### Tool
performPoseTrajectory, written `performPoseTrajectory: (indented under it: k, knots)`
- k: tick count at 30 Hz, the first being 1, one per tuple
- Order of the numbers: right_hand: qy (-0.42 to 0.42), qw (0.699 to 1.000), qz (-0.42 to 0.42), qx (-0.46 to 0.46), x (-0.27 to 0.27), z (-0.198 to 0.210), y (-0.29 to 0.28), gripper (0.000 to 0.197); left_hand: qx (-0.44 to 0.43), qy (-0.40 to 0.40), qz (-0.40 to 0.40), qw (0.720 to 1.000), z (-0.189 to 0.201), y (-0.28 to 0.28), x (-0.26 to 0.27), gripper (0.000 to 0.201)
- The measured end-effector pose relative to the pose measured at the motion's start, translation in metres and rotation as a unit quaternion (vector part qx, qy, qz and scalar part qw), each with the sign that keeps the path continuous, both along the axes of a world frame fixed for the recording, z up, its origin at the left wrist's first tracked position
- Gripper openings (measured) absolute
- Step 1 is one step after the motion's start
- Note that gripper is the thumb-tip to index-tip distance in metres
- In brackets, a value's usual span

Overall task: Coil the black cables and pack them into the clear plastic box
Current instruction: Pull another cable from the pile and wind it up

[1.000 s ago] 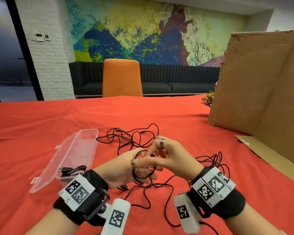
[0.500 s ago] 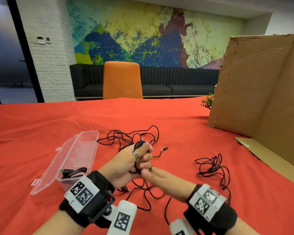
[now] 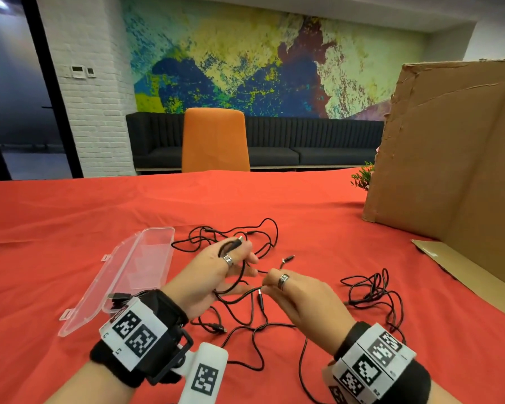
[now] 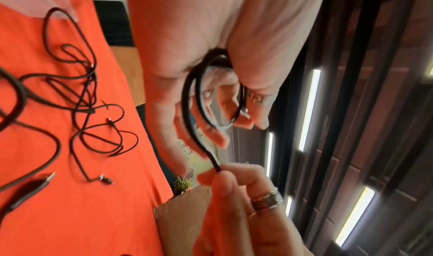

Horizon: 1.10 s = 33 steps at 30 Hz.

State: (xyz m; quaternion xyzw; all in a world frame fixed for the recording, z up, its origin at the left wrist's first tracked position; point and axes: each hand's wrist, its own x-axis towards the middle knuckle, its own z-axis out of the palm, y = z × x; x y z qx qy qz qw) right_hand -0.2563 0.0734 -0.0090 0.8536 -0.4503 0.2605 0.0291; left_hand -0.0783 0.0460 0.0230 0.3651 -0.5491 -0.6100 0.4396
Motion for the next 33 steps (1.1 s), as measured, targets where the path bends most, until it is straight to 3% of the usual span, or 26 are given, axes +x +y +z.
performPoseTrajectory:
  k: [3, 5, 7, 9, 11, 15, 19, 24, 27, 30, 33]
  knots:
    - [0.018, 0.995, 0.012, -0.100, 0.002, 0.011, -0.004, 0.014, 0.052, -0.010, -0.105, 0.993, -0.003, 0.005, 0.001, 0.015]
    - [0.020, 0.992, 0.029, -0.125, 0.004, 0.015, -0.007, 0.014, 0.073, -0.018, -0.145, 0.987, -0.001, 0.007, 0.003, 0.018]
    - [-0.013, 0.993, 0.057, -0.106, 0.004, 0.017, -0.007, 0.022, 0.088, -0.011, -0.162, 0.983, 0.002, 0.010, 0.005, 0.015]
    - [-0.084, 0.994, 0.069, -0.024, 0.003, 0.018, -0.006, 0.030, 0.098, 0.011, -0.174, 0.980, 0.003, 0.010, 0.005, 0.011]
    - [-0.102, 0.991, 0.059, 0.057, -0.006, 0.014, -0.009, 0.035, 0.090, 0.031, -0.165, 0.982, 0.003, 0.009, 0.006, 0.013]
    - [-0.125, 0.988, 0.013, 0.085, -0.031, 0.007, -0.016, 0.039, 0.057, 0.111, -0.096, 0.988, 0.001, 0.004, 0.008, 0.027]
    - [-0.133, 0.985, -0.056, 0.096, -0.031, 0.005, -0.014, 0.028, 0.021, 0.112, 0.007, 0.993, -0.003, -0.002, -0.002, 0.045]
    - [-0.133, 0.987, -0.042, 0.083, 0.003, 0.026, 0.003, 0.026, 0.011, 0.116, 0.036, 0.993, -0.004, -0.001, -0.019, 0.028]
    - [-0.092, 0.993, -0.031, 0.067, 0.020, 0.029, 0.013, 0.024, 0.013, 0.184, 0.032, 0.982, -0.002, -0.004, -0.024, 0.035]
    - [-0.009, 0.999, -0.033, 0.019, 0.033, 0.015, 0.019, 0.035, 0.004, 0.226, 0.067, 0.972, 0.002, -0.003, -0.028, 0.029]
    - [-0.003, 0.998, -0.021, 0.056, 0.031, 0.009, 0.019, 0.043, 0.017, 0.274, 0.070, 0.959, 0.007, -0.003, -0.025, 0.021]
